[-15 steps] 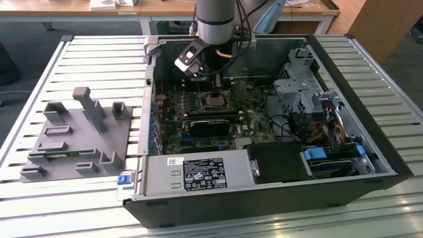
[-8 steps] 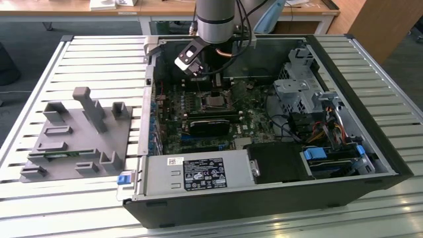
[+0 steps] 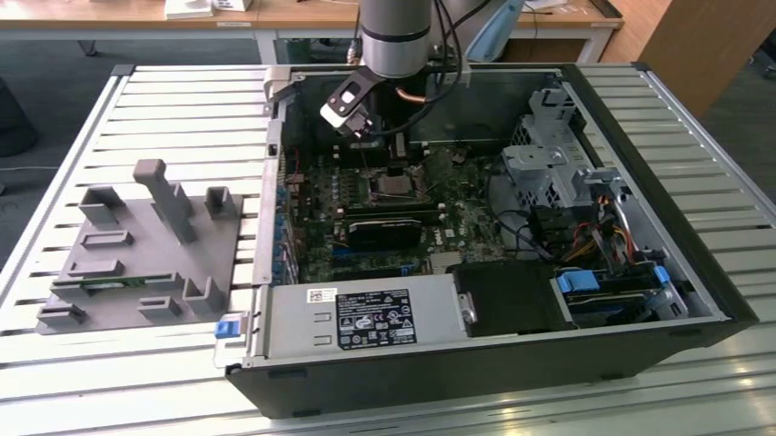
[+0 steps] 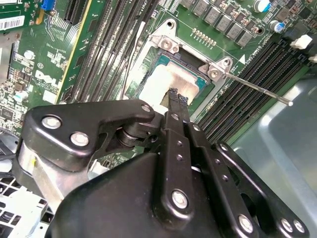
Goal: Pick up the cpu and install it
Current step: 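Close the cpu cover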
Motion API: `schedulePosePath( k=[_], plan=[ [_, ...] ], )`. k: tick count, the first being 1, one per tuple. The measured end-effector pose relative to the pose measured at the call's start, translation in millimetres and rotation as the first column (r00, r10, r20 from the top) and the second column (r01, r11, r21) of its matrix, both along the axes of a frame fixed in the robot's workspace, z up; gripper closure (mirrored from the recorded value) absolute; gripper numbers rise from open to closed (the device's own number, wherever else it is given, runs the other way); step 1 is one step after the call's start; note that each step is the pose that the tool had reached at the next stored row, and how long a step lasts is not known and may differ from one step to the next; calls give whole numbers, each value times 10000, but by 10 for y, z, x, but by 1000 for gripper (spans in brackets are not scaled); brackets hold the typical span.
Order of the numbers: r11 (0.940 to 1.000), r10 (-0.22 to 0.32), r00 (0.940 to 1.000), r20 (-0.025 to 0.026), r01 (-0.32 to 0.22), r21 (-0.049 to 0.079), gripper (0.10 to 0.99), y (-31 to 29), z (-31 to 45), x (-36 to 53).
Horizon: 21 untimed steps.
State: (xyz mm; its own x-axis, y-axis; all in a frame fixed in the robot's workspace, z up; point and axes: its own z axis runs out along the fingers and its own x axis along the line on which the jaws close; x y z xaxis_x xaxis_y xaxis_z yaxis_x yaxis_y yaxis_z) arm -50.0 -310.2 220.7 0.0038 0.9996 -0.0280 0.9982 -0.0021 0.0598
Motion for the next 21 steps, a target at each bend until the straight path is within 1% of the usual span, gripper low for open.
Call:
schedulePosePath(
  k=[21],
  plan=[
    [10000,-9,10000,-15,9,1,980,0,46,1]
  ],
)
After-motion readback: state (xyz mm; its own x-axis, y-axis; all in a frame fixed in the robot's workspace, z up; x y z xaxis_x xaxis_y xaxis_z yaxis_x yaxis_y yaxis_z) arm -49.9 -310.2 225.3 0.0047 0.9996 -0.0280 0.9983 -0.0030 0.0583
